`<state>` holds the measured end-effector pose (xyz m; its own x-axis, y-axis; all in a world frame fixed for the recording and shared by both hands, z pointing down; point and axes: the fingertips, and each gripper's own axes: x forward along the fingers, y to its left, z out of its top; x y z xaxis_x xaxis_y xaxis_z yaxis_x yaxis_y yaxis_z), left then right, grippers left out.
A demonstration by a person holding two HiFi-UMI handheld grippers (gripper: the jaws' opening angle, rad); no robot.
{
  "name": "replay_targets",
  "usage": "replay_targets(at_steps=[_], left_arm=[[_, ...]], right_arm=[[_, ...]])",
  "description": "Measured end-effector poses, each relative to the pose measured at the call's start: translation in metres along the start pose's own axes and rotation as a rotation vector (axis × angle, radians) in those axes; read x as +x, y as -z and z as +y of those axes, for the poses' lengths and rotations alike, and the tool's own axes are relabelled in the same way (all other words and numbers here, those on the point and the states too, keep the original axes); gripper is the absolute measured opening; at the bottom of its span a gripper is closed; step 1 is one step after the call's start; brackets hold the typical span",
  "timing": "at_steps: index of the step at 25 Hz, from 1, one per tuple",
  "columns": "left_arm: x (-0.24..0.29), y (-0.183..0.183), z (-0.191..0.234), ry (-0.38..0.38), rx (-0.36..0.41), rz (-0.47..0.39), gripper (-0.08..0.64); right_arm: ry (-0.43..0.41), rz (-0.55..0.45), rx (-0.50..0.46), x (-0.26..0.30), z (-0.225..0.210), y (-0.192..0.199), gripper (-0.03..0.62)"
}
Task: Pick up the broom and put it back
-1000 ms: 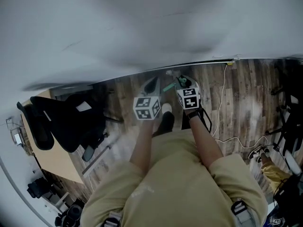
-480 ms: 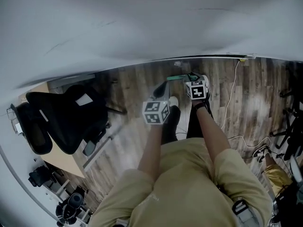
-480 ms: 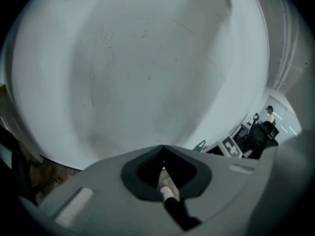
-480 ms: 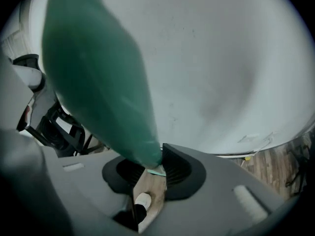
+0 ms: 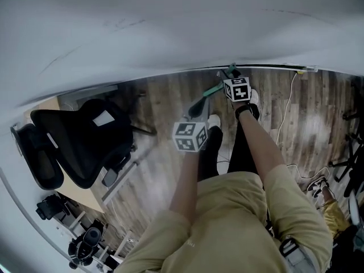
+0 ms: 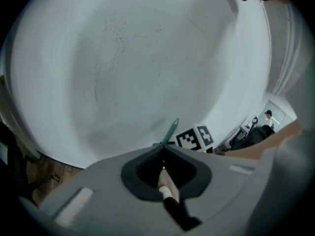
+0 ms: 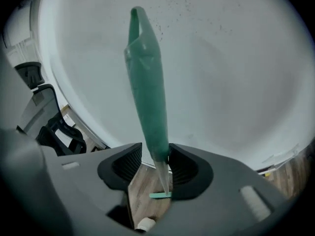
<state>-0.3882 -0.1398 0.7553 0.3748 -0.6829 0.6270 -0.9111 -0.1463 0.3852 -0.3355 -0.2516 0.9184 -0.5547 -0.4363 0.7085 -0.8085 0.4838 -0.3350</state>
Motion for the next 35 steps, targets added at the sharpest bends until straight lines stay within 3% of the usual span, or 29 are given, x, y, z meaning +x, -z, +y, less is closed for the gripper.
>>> replay_targets(at_steps=[4,16,24,35], left_arm=[[-0.004,0.010,0.009,0.000,-0.004,0.014,0.003],[-0.009,0.024,0.006,-0.007,-0.013,0.036,0.003],[0.000,0.027,-0.002,-0.022,0.042,0.066,0.003],[0.009,0.031,-0.013,-0.012,0.050,0.078,0.003]], right_arm=[[-0.014,-0.020,0.012,0.015,-0.002,-0.008,0.181],[-0.077,-0.029,0.052,0.011,-0.013,-0.007,0.347],[-0.118,-0.051,0.096,0.004,-0.026,-0.004,0.433],[-0.102,-0.070,0.130,-0.013,-0.047,0.004,0.453]])
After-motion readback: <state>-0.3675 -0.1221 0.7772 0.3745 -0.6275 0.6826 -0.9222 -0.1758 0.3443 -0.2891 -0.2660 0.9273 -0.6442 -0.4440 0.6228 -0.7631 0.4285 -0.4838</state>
